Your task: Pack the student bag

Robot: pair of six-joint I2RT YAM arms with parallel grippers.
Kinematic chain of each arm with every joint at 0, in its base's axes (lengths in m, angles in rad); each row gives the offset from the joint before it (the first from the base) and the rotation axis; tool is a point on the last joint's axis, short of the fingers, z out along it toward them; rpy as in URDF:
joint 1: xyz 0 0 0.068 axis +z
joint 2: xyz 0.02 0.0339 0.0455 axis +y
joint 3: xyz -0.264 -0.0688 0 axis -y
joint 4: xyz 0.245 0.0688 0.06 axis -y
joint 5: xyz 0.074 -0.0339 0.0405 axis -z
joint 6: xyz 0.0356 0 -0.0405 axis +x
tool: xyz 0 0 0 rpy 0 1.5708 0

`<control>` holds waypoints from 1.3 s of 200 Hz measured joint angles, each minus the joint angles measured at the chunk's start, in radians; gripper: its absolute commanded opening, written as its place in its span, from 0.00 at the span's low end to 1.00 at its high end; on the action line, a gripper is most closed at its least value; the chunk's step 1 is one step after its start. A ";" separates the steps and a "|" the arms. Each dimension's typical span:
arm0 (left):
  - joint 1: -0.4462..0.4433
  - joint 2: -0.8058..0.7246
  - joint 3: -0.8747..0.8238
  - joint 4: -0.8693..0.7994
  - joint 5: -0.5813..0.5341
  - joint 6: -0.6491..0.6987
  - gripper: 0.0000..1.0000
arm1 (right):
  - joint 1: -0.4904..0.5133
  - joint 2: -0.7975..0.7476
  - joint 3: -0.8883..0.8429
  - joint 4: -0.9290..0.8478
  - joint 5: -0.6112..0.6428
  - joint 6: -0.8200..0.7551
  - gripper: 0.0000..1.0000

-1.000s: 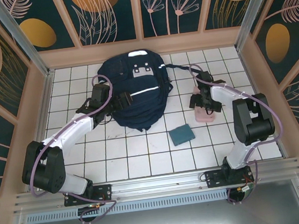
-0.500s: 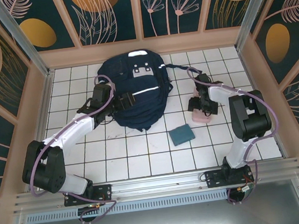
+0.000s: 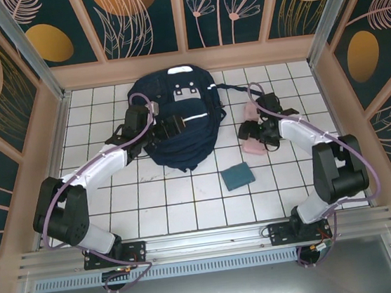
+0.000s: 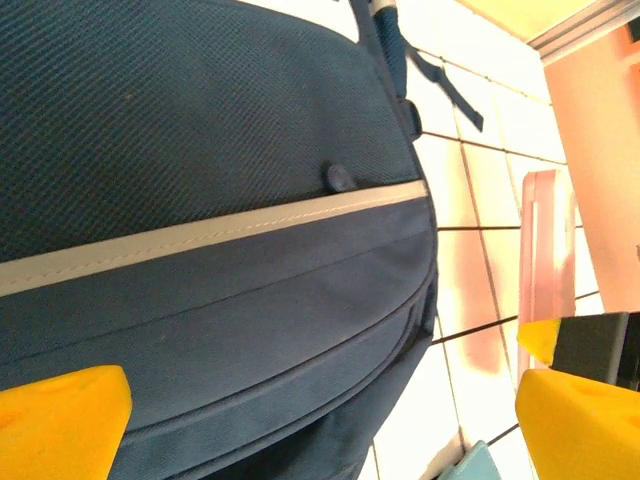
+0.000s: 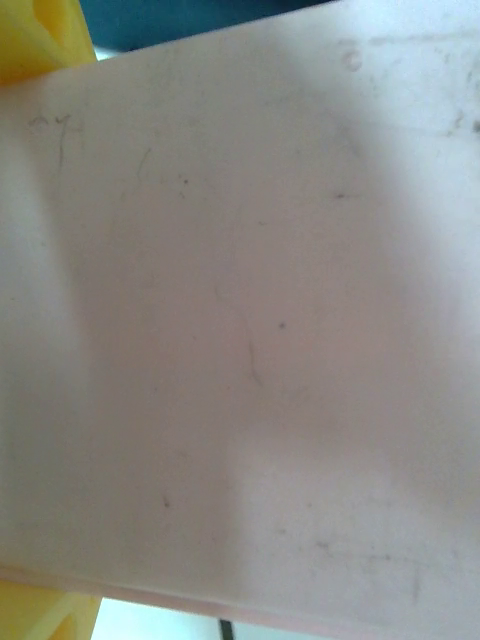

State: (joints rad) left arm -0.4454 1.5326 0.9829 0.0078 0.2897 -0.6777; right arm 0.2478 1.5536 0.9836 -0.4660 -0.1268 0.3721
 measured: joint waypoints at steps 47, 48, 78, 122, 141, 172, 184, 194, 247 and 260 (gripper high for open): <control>0.000 0.000 0.000 0.064 0.018 -0.058 0.99 | 0.179 0.008 0.087 0.024 -0.026 0.004 0.78; 0.000 0.000 0.000 0.064 0.017 -0.059 0.98 | 0.185 0.010 0.092 0.025 -0.028 0.004 0.78; 0.003 0.000 0.000 0.087 0.032 -0.091 0.98 | 0.284 0.053 0.161 0.060 -0.033 -0.004 0.77; 0.043 0.011 -0.001 0.202 0.161 -0.180 0.98 | 0.362 0.092 0.177 0.109 -0.071 -0.048 0.77; 0.049 0.029 -0.001 0.253 0.213 -0.217 0.99 | 0.363 0.096 0.177 0.138 -0.105 -0.072 0.77; 0.049 0.057 -0.001 0.325 0.292 -0.262 0.98 | 0.363 0.101 0.177 0.184 -0.157 -0.109 0.77; 0.049 0.068 -0.001 0.341 0.310 -0.267 0.97 | 0.363 0.102 0.178 0.194 -0.171 -0.120 0.77; 0.049 0.077 -0.001 0.344 0.318 -0.267 0.96 | 0.363 0.107 0.183 0.195 -0.183 -0.130 0.77; 0.048 0.166 0.018 0.332 0.332 -0.278 0.74 | 0.363 0.121 0.193 0.201 -0.214 -0.158 0.76; 0.046 0.174 0.024 0.332 0.331 -0.289 0.69 | 0.363 0.121 0.193 0.202 -0.219 -0.158 0.76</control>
State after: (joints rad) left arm -0.3996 1.7069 1.0069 0.3397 0.6209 -0.9665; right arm 0.6106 1.6749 1.1770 -0.2642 -0.3458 0.2142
